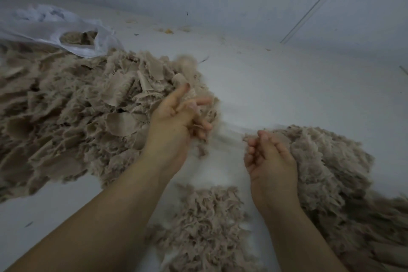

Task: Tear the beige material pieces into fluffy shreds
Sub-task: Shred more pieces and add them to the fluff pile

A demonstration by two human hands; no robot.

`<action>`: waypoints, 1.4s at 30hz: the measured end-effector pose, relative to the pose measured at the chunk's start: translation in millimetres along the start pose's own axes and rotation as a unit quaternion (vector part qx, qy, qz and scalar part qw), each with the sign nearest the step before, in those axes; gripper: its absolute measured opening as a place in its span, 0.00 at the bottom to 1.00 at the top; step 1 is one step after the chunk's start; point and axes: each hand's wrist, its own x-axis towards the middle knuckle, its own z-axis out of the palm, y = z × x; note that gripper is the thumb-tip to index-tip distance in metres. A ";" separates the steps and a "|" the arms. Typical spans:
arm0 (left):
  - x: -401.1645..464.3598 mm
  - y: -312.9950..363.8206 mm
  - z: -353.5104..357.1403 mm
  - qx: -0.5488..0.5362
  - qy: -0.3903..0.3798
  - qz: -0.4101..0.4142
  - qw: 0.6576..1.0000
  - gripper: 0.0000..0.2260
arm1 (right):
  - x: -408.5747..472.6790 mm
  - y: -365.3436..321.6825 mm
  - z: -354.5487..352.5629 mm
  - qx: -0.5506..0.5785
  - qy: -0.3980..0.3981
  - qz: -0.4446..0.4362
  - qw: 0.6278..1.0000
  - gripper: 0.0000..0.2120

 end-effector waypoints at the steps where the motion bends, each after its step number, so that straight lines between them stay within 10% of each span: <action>1: 2.9 -1.9 1.4 0.001 -0.003 -0.004 1.000 0.14 | 1.2 -0.7 -0.8 0.019 0.009 0.000 1.000 0.06; 10: 25.1 -55.2 67.5 0.507 -0.184 0.019 0.842 0.19 | 7.3 1.3 -4.0 0.054 0.040 -0.005 0.998 0.12; 17: 34.5 -62.3 75.9 0.408 -0.181 -0.125 0.886 0.06 | 8.6 0.0 -3.9 0.059 0.052 0.014 0.997 0.17; 42: 14.6 -43.3 37.1 0.246 -0.097 -0.054 0.963 0.10 | -3.1 0.5 0.1 -0.050 0.007 0.017 0.999 0.07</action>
